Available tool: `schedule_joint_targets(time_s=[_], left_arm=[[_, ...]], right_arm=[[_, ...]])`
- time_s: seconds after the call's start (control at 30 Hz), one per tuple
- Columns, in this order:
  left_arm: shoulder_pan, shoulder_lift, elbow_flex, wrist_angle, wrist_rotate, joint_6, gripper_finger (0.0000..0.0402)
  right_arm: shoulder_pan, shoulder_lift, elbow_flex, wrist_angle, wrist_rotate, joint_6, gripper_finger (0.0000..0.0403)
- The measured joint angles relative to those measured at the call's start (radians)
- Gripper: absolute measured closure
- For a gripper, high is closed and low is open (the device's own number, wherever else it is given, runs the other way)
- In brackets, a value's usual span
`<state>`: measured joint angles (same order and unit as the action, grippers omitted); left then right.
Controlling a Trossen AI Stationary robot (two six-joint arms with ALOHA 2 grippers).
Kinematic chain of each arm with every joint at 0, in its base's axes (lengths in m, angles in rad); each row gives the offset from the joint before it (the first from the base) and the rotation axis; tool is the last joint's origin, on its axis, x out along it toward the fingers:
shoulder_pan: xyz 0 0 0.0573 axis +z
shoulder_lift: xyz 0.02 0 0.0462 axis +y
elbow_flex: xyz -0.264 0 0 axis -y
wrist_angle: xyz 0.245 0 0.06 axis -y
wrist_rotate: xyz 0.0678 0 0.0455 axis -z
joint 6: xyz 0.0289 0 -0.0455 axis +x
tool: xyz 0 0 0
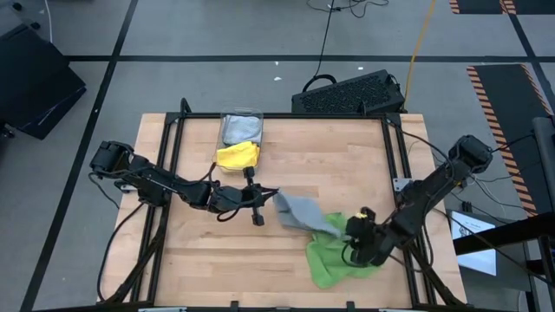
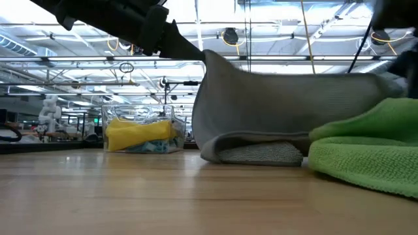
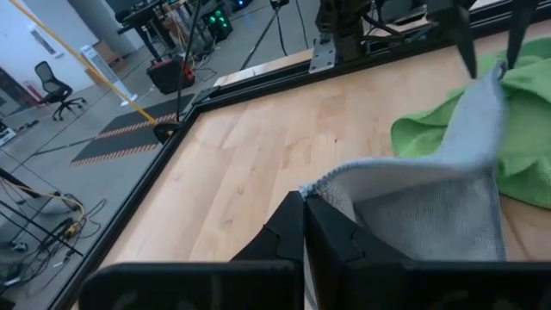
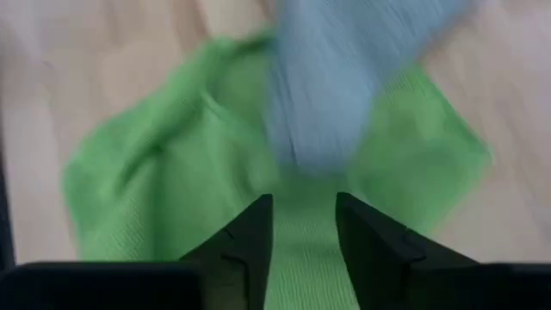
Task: Fold microfiber towels
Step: Fold the gray towel on the table
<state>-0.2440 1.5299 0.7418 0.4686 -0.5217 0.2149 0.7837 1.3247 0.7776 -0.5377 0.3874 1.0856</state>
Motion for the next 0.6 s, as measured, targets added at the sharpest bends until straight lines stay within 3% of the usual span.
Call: schedule_joint_targets(time_s=[0.17, 0.3, 0.43, 0.6], left_arm=[[0.000, 0.000, 0.000, -0.001, 0.000, -0.012, 0.0398], [0.000, 0.000, 0.000, -0.002, 0.001, -0.019, 0.0397], [0.000, 0.000, 0.000, 0.003, 0.001, -0.019, 0.0399], [0.001, 0.000, 0.000, 0.006, 0.000, -0.016, 0.0399]], right_arm=[[0.063, 0.030, 0.000, -0.119, 0.006, 0.225, 0.0256], [0.092, 0.100, -0.024, 0.068, 0.082, 0.154, 0.0263], [0.091, 0.199, -0.082, 0.287, 0.073, 0.104, 0.0287], [0.101, 0.275, -0.101, 0.312, -0.004, 0.167, 0.0319]])
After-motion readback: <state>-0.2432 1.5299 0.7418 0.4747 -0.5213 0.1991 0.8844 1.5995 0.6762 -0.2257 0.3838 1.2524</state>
